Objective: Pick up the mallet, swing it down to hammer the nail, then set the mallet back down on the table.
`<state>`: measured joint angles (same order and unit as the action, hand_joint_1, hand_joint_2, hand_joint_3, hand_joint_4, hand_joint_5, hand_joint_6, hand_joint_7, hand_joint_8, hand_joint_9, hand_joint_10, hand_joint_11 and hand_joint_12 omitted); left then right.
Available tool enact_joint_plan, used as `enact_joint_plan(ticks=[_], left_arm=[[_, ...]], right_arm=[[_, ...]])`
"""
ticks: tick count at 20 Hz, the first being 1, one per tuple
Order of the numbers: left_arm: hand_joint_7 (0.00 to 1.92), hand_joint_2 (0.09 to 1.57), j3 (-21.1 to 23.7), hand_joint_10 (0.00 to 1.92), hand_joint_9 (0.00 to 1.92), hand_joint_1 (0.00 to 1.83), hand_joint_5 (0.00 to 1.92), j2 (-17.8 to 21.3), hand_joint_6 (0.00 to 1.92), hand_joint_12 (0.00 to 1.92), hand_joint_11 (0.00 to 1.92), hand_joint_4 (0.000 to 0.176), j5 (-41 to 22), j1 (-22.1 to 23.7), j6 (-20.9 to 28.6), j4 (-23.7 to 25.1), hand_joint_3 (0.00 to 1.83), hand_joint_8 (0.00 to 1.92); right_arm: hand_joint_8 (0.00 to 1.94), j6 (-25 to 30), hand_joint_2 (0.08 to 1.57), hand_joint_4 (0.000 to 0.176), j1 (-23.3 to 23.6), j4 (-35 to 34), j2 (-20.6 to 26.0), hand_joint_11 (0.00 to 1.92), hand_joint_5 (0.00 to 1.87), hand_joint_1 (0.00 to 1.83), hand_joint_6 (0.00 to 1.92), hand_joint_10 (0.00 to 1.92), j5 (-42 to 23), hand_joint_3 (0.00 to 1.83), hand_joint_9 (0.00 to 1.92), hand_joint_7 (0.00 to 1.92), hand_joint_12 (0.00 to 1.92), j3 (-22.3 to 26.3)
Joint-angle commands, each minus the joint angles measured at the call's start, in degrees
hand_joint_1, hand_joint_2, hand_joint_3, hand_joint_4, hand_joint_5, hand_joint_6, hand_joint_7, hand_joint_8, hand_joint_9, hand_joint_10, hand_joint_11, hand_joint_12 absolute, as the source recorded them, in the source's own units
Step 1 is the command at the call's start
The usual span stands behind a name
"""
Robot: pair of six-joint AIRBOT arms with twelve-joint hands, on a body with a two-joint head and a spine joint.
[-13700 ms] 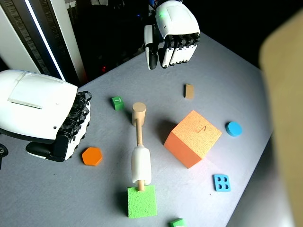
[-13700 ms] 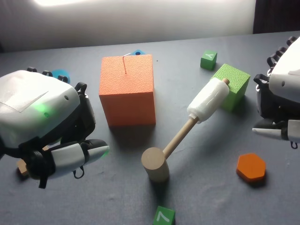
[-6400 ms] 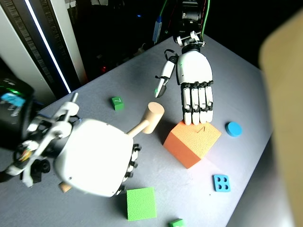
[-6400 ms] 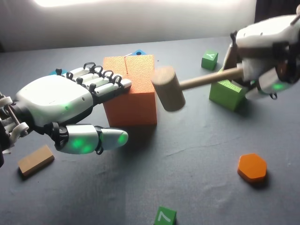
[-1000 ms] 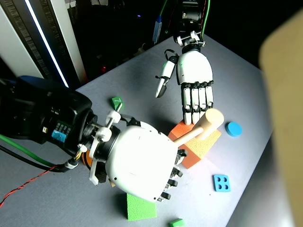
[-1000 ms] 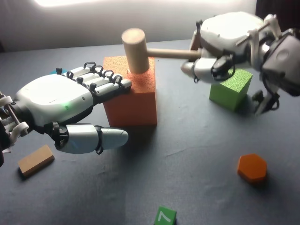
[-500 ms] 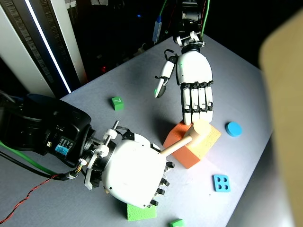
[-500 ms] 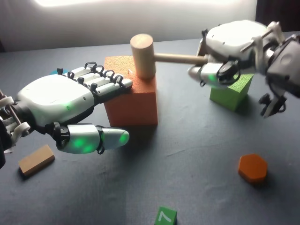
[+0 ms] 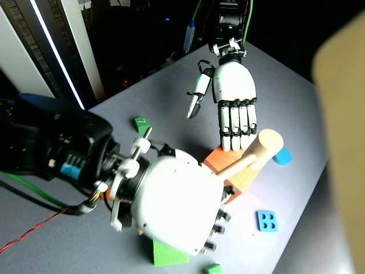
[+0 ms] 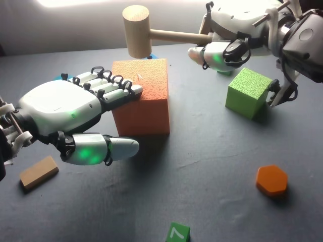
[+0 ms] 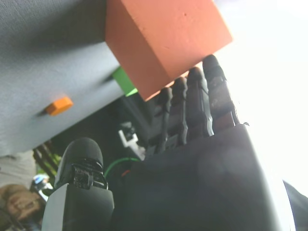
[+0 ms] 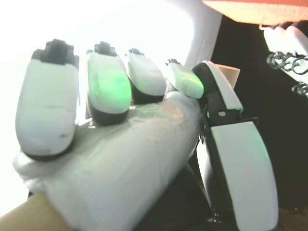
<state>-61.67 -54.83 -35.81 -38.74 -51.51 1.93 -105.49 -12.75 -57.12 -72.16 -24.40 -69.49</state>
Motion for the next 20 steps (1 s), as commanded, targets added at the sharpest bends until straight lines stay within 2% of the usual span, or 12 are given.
enact_joint_plan(ticks=[1, 11, 20], left_arm=[[0.14, 1.25, 0.0, 0.01, 0.14, 0.0, 0.13, -0.2, 0.0, 0.33, 0.01, 0.0, -3.5, 0.1, 0.5, 0.4, 0.0, 0.01], [0.13, 1.25, -0.5, 0.0, 0.13, 0.0, 0.12, -0.2, 0.0, 0.29, 0.0, 0.0, -3.5, 0.2, 1.0, 0.4, 0.0, 0.0], [0.14, 1.25, -0.4, 0.0, 0.14, 0.0, 0.12, -0.2, 0.0, 0.3, 0.0, 0.0, -3.5, 0.2, 0.9, 0.4, 0.0, 0.0]], right_arm=[[1.94, -0.2, 1.43, 0.176, 1.1, 1.9, 0.2, 1.73, 1.31, 0.45, 1.92, 1.92, -4.6, 0.0, 1.62, 1.5, 1.92, 0.1], [1.94, -0.9, 1.44, 0.176, -1.0, 2.0, -1.4, 1.74, 1.33, 0.44, 1.92, 1.92, -5.2, 0.0, 1.64, 1.53, 1.92, -0.4], [1.94, 0.8, 1.43, 0.176, -5.8, 2.0, -1.8, 1.72, 1.31, 0.44, 1.92, 1.92, -5.9, 0.0, 1.63, 1.52, 1.92, -1.2]])
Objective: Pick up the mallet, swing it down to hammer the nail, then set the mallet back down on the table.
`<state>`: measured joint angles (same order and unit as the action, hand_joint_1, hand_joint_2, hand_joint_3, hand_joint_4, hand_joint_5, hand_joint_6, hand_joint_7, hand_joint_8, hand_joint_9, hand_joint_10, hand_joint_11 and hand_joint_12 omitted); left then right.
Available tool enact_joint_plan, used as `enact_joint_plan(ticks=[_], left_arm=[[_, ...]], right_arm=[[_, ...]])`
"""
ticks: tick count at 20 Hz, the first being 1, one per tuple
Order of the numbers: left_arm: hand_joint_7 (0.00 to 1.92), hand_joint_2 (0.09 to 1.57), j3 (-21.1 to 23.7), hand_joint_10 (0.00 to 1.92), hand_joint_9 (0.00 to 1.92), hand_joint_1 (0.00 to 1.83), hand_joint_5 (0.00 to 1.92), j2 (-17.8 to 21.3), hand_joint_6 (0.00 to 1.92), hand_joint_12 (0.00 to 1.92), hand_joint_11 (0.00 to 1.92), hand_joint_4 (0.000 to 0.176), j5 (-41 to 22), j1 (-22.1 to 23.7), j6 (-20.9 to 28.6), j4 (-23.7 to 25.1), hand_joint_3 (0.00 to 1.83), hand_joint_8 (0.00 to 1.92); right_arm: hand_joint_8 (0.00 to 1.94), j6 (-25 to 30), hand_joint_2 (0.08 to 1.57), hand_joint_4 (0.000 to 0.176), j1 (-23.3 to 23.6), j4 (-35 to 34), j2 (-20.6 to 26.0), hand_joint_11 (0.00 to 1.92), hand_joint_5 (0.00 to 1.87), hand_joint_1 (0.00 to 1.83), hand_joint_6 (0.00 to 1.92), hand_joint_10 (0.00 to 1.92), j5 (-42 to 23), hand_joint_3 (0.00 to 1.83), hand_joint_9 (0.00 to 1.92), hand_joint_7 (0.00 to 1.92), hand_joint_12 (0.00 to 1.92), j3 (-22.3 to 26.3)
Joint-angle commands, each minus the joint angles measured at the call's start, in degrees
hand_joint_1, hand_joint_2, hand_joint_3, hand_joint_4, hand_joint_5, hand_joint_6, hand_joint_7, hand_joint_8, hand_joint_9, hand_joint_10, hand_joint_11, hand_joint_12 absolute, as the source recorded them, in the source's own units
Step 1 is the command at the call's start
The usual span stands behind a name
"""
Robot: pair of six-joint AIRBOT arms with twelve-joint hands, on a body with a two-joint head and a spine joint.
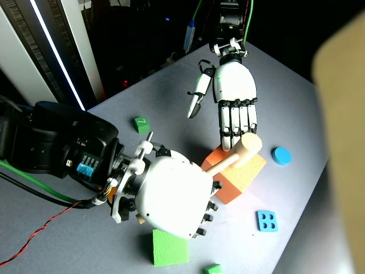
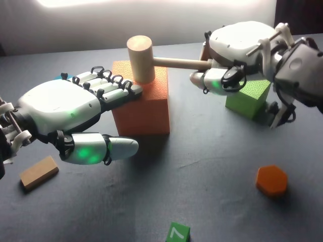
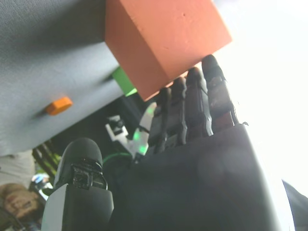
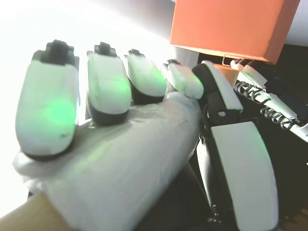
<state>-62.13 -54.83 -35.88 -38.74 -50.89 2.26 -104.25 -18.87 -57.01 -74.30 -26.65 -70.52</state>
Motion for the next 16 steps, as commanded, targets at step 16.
enact_joint_plan(ticks=[16], left_arm=[[0.14, 1.25, 0.1, 0.0, 0.14, 0.0, 0.13, -0.2, 0.0, 0.3, 0.0, 0.0, -3.4, 0.3, 0.3, 0.1, 0.0, 0.0]], right_arm=[[1.94, -8.7, 1.43, 0.176, 3.6, 2.0, 18.7, 1.72, 1.27, 0.43, 1.92, 1.92, -3.8, 0.0, 1.61, 1.49, 1.92, 20.0]])
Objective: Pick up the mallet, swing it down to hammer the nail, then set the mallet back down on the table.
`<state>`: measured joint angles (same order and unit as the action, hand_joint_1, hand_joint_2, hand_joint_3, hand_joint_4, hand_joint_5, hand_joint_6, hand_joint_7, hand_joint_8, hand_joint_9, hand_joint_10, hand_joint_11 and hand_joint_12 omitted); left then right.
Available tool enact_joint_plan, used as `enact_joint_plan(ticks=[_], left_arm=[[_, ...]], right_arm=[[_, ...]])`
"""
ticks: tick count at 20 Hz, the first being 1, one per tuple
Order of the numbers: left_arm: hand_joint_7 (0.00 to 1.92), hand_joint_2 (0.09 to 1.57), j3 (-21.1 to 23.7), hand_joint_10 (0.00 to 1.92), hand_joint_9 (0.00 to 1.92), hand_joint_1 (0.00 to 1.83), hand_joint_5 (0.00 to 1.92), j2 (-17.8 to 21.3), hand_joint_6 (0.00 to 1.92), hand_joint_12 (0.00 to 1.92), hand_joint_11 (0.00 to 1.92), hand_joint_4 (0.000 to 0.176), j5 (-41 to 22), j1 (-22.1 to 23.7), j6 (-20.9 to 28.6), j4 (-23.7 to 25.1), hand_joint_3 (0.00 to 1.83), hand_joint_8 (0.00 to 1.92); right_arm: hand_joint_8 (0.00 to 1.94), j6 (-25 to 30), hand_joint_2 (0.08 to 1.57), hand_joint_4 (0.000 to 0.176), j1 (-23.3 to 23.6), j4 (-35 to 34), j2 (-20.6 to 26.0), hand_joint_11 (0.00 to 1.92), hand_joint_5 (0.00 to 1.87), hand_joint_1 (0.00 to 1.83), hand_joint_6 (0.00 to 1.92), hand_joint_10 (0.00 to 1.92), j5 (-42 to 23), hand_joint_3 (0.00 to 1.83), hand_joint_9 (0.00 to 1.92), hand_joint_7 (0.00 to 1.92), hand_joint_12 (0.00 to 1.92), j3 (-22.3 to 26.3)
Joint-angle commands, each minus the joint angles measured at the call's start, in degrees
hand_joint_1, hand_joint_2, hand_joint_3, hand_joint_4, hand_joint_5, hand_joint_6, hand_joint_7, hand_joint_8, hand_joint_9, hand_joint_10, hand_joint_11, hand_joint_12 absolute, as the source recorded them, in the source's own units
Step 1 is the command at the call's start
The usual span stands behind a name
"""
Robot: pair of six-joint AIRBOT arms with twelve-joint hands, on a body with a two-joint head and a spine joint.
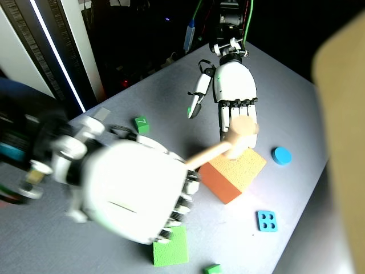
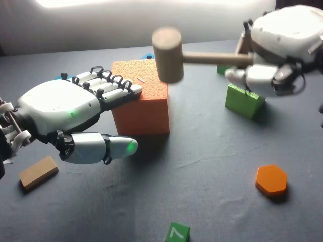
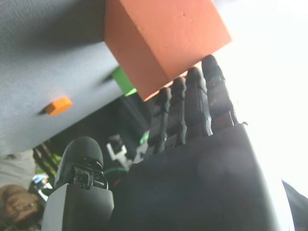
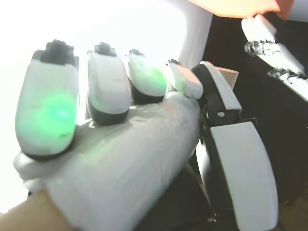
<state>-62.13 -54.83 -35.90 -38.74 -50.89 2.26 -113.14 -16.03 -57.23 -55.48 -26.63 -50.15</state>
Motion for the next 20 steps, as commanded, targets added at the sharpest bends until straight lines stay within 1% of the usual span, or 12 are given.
enact_joint_plan(ticks=[1, 2, 4, 6, 7, 9, 10, 14, 17, 19, 20], left_arm=[[0.14, 1.25, 0.1, 0.0, 0.13, 0.0, 0.12, -0.2, 0.0, 0.28, 0.0, 0.0, -3.4, 0.3, 0.3, 0.1, 0.0, 0.0], [0.15, 1.26, 0.1, 0.0, 0.14, 0.0, 0.13, -0.2, 0.0, 0.27, 0.0, 0.0, -3.4, 0.3, 0.3, 0.1, 0.0, 0.0], [0.14, 1.26, 0.1, 0.0, 0.14, 0.0, 0.12, -0.2, 0.0, 0.27, 0.0, 0.0, -3.4, 0.3, 0.3, 0.1, 0.0, 0.0], [0.14, 1.26, 0.1, 0.0, 0.13, 0.0, 0.11, -0.2, 0.0, 0.25, 0.0, 0.0, -3.4, 0.4, 0.4, 0.1, 0.0, 0.0], [0.14, 1.25, 0.1, 0.0, 0.13, 0.0, 0.12, -0.2, 0.0, 0.28, 0.0, 0.0, -3.4, 0.5, 0.5, 0.1, 0.0, 0.0], [0.14, 1.25, 0.1, 0.0, 0.14, 0.0, 0.13, -0.1, 0.0, 0.3, 0.0, 0.0, -3.4, 0.6, 0.7, 0.1, 0.0, 0.0], [0.15, 1.25, 0.1, 0.0, 0.14, 0.0, 0.13, -0.1, 0.0, 0.29, 0.0, 0.0, -3.4, 0.7, 0.9, 0.1, 0.0, 0.0], [0.15, 1.25, 0.1, 0.0, 0.14, 0.0, 0.13, 0.3, 0.0, 0.28, 0.0, 0.0, -3.7, 2.1, 1.1, 0.1, 0.0, 0.0], [0.15, 1.25, -0.1, 0.0, 0.14, 0.0, 0.13, 0.9, 0.0, 0.24, 0.0, 0.0, -3.4, 3.8, 1.1, 0.1, 0.0, 0.0], [0.17, 1.24, 0.0, 0.0, 0.16, 0.0, 0.14, 1.7, 0.0, 0.29, 0.0, 0.0, -3.3, 4.4, 1.2, 0.1, 0.0, 0.0], [0.16, 1.25, 0.2, 0.0, 0.16, 0.0, 0.13, 2.3, 0.0, 0.28, 0.0, 0.0, -3.1, 4.8, 1.2, 0.1, 0.0, 0.0]], right_arm=[[1.94, -1.5, 1.42, 0.176, 0.0, 2.3, 0.8, 1.71, 1.28, 0.45, 1.92, 1.92, -3.9, 0.0, 1.61, 1.49, 1.92, 0.8], [1.94, -1.6, 1.43, 0.176, -1.0, 3.8, 1.8, 1.71, 1.28, 0.43, 1.92, 1.92, -4.4, 0.0, 1.61, 1.49, 1.92, 1.8], [1.94, -0.7, 1.43, 0.176, -4.4, 9.0, 2.8, 1.72, 1.27, 0.42, 1.92, 1.92, -5.5, 0.0, 1.61, 1.48, 1.92, 2.6], [1.94, 2.4, 1.44, 0.176, -7.3, 14.9, 3.0, 1.72, 1.26, 0.42, 1.92, 1.92, -6.4, 0.0, 1.61, 1.48, 1.92, 2.6], [1.94, 3.9, 1.44, 0.176, -8.6, 17.5, 2.9, 1.72, 1.27, 0.42, 1.92, 1.92, -6.7, 0.0, 1.61, 1.48, 1.92, 2.6], [1.94, 4.9, 1.43, 0.176, -10.6, 18.4, 1.6, 1.72, 1.27, 0.43, 1.92, 1.92, -7.1, 0.0, 1.61, 1.48, 1.92, 2.0], [1.94, 4.9, 1.45, 0.176, -11.3, 18.4, 0.5, 1.72, 1.28, 0.39, 1.92, 1.92, -7.1, 0.0, 1.61, 1.49, 1.92, 1.4], [1.94, 4.8, 1.43, 0.176, -13.4, 18.4, -5.5, 1.71, 1.27, 0.43, 1.92, 1.92, -7.9, 0.0, 1.6, 1.48, 1.92, -2.2], [1.94, 4.9, 1.43, 0.176, -13.4, 18.4, -8.7, 1.71, 1.29, 0.42, 1.92, 1.92, -8.6, 0.0, 1.6, 1.49, 1.92, -4.4], [1.94, 4.8, 1.42, 0.176, -13.3, 18.4, -10.3, 1.7, 1.29, 0.44, 1.92, 1.92, -8.7, 0.0, 1.58, 1.47, 1.92, -5.6], [1.94, 4.8, 1.42, 0.176, -13.4, 18.4, -10.7, 1.7, 1.28, 0.45, 1.92, 1.92, -8.7, 0.0, 1.57, 1.45, 1.92, -5.9]])
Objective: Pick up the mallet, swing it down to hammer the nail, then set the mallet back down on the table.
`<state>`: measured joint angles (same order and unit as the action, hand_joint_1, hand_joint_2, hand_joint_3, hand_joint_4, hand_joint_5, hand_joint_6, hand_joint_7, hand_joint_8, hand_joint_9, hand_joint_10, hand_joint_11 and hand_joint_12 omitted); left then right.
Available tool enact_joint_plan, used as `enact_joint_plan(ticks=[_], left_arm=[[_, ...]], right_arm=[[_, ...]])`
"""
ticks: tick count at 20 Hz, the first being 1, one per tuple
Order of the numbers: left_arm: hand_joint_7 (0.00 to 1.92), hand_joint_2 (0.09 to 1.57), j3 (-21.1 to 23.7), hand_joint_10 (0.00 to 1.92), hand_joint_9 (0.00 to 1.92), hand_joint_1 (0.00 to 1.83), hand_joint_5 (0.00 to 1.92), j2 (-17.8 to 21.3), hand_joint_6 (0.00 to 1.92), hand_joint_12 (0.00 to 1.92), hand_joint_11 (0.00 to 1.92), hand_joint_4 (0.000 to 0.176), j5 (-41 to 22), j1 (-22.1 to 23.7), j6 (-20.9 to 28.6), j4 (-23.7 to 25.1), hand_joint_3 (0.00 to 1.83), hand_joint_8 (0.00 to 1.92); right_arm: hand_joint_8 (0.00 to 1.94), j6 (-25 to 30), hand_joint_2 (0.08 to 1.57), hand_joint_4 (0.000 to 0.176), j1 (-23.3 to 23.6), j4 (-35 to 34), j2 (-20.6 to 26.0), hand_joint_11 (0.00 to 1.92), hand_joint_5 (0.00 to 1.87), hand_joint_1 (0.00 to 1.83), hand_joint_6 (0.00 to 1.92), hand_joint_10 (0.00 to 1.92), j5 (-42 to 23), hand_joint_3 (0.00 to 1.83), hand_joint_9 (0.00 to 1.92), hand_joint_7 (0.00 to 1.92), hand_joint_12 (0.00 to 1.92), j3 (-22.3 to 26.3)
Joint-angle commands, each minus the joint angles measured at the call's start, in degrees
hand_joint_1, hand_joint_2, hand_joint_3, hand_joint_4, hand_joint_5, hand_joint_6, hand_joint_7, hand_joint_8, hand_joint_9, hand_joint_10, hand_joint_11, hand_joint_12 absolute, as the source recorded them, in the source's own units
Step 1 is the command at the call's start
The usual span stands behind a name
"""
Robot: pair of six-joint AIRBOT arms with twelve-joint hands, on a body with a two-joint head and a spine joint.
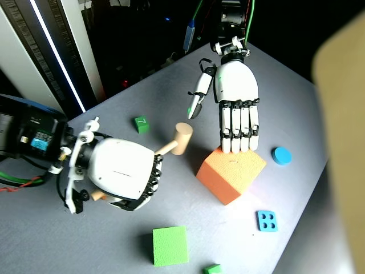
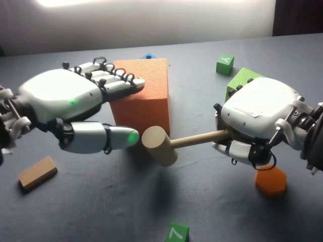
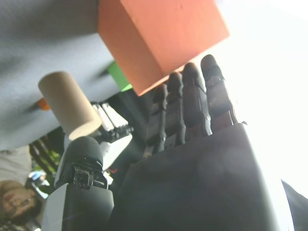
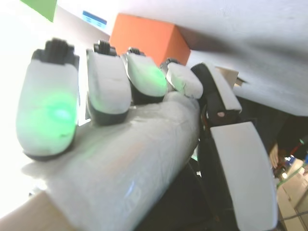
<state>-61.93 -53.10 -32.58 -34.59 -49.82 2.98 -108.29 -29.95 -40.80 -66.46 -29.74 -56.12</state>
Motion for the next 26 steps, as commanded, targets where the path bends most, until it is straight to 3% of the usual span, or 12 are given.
enact_joint_plan(ticks=[1, 6, 9, 10, 11, 12, 13, 15, 19, 21, 24, 26], left_arm=[[0.15, 1.25, 0.2, 0.0, 0.14, 0.0, 0.13, 1.2, 0.0, 0.25, 0.0, 0.0, -6.3, 0.9, 0.1, -0.6, 0.0, 0.0], [0.16, 1.25, 2.1, 0.0, 0.15, 0.0, 0.13, 4.8, 0.0, 0.29, 0.0, 0.0, -5.5, 2.8, 0.2, -0.6, 0.0, 0.0], [0.16, 1.25, 3.4, 0.0, 0.16, 0.0, 0.13, 6.6, 0.0, 0.3, 0.0, 0.0, -5.4, 4.0, 0.2, -0.6, 0.0, 0.0], [0.17, 1.25, 4.1, 0.0, 0.16, 0.0, 0.14, 7.4, 0.0, 0.31, 0.0, 0.0, -5.4, 4.4, 0.6, -0.3, 0.0, 0.0], [0.18, 1.25, 4.3, 0.0, 0.17, 0.0, 0.15, 7.8, 0.0, 0.29, 0.0, 0.0, -5.3, 4.7, 1.7, 0.9, 0.0, 0.01], [0.18, 1.25, 4.5, 0.0, 0.17, 0.0, 0.14, 8.3, 0.0, 0.29, 0.0, 0.0, -4.6, 5.5, 3.8, 3.1, 0.0, 0.0], [0.16, 1.25, 4.7, 0.0, 0.15, 0.0, 0.13, 8.5, 0.0, 0.27, 0.0, 0.0, -4.4, 6.0, 4.7, 4.3, 0.0, 0.0], [0.17, 1.25, 5.3, 0.0, 0.16, 0.0, 0.13, 9.2, 0.0, 0.28, 0.0, 0.0, -4.1, 6.8, 6.7, 6.9, 0.0, 0.0], [0.16, 1.25, 8.0, 0.0, 0.14, 0.0, 0.13, 11.0, 0.0, 0.27, 0.0, 0.0, -4.1, 7.4, 6.9, 8.1, 0.0, 0.0], [0.15, 1.25, 9.4, 0.0, 0.14, 0.0, 0.12, 11.7, 0.0, 0.28, 0.0, 0.0, -3.8, 7.4, 6.9, 8.6, 0.0, 0.0], [0.16, 1.25, 10.1, 0.0, 0.16, 0.0, 0.13, 12.1, 0.0, 0.32, 0.0, 0.0, -3.8, 7.5, 11.1, 12.9, 0.0, 0.0], [0.16, 1.25, 10.4, 0.0, 0.16, 0.0, 0.14, 12.2, 0.0, 0.31, 0.0, 0.0, -3.8, 7.7, 12.9, 15.0, 0.0, 0.0]], right_arm=[[1.94, 0.0, 1.41, 0.176, 0.2, 1.9, -0.1, 1.69, 1.25, 0.46, 1.92, 1.92, -5.6, 0.0, 1.56, 1.43, 1.92, -0.3], [1.94, -0.1, 1.42, 0.176, -1.8, 3.4, -2.0, 1.65, 1.17, 0.5, 1.92, 1.92, -5.7, 0.0, 1.52, 1.39, 1.92, -1.3], [1.94, -0.1, 1.39, 0.166, -2.1, 3.7, -2.7, 1.45, 1.03, 0.43, 1.92, 1.92, -6.1, 0.0, 1.35, 1.23, 1.92, -1.4], [1.94, -0.1, 1.36, 0.069, -2.1, 3.7, -3.1, 1.38, 0.99, 0.45, 1.92, 1.92, -6.1, 0.0, 1.27, 1.16, 1.92, -1.6], [1.94, -0.1, 1.32, 0.0, -2.1, 3.7, -3.3, 1.23, 0.89, 0.52, 1.92, 1.92, -6.1, 0.0, 1.12, 1.05, 1.92, -1.7], [1.94, -0.1, 1.3, 0.0, -2.2, 3.8, -3.5, 1.06, 0.81, 0.55, 1.92, 1.92, -6.1, 0.0, 0.97, 0.95, 1.92, -1.7], [1.91, -0.1, 1.31, 0.0, -2.3, 3.9, -3.6, 0.68, 0.6, 0.5, 1.83, 1.92, -6.1, 0.0, 0.66, 0.7, 1.92, -1.7], [1.74, -0.1, 1.28, 0.0, -2.9, 3.9, -3.6, 0.4, 0.5, 0.5, 1.58, 1.81, -6.5, 0.0, 0.49, 0.57, 1.92, -1.7], [1.62, 0.0, 1.2, 0.0, -3.4, 4.5, -3.5, 0.25, 0.32, 0.69, 1.48, 1.66, -6.9, 0.0, 0.33, 0.34, 1.77, -1.8], [1.39, 0.0, 1.19, 0.0, -3.3, 4.5, -3.5, 0.14, 0.27, 0.71, 1.32, 1.45, -6.9, 0.0, 0.26, 0.27, 1.64, -1.8], [0.82, 0.0, 1.17, 0.0, -3.3, 5.0, -3.3, 0.09, 0.44, 0.68, 0.65, 1.02, -6.9, 0.0, 0.34, 0.44, 1.38, -1.8], [0.61, 0.0, 1.15, 0.0, -3.3, 5.8, -2.6, 0.08, 0.53, 0.68, 0.35, 0.84, -6.9, 0.0, 0.36, 0.49, 1.29, -1.4]])
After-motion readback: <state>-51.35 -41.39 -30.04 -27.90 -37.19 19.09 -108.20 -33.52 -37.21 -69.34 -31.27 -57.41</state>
